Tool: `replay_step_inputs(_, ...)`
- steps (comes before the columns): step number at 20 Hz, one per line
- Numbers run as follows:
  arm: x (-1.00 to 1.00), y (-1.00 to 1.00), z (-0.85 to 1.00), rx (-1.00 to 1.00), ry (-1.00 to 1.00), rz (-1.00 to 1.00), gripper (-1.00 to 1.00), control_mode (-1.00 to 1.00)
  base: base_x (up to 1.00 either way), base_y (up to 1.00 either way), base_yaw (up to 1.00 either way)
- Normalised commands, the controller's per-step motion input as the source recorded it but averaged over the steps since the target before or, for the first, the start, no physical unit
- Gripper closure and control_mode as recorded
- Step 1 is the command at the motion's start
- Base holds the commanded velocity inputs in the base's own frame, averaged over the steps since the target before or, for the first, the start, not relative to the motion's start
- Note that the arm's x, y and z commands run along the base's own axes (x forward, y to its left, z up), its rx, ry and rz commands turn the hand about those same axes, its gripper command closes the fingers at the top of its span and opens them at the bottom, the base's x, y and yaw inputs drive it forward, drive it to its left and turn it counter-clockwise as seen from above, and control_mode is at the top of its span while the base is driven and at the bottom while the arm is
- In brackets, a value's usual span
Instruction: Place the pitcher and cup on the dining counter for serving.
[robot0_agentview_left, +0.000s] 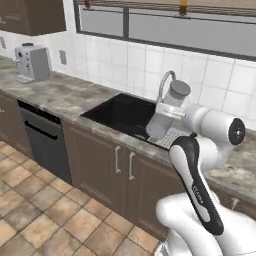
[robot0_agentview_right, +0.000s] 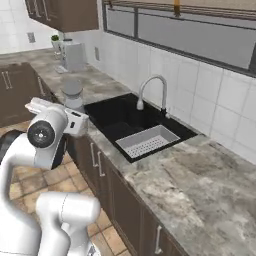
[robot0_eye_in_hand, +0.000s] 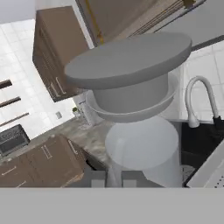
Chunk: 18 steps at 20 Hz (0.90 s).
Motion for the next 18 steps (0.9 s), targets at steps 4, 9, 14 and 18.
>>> replay_step_inputs(4,0.00,0.00,0.00,0.00,0.00,0.00,1.00,1.00,-0.18,0.11,1.00)
replay_step_inputs(9,0.00,0.00,0.00,0.00,0.00,0.00,1.00,1.00,-0.11,0.33,1.00)
replay_step_inputs(14,0.00,0.00,0.00,0.00,0.00,0.00,1.00,1.00,0.04,0.48,0.90)
replay_step_inputs(18,0.00,0.00,0.00,0.00,0.00,0.00,1.00,1.00,0.51,0.39,0.76)
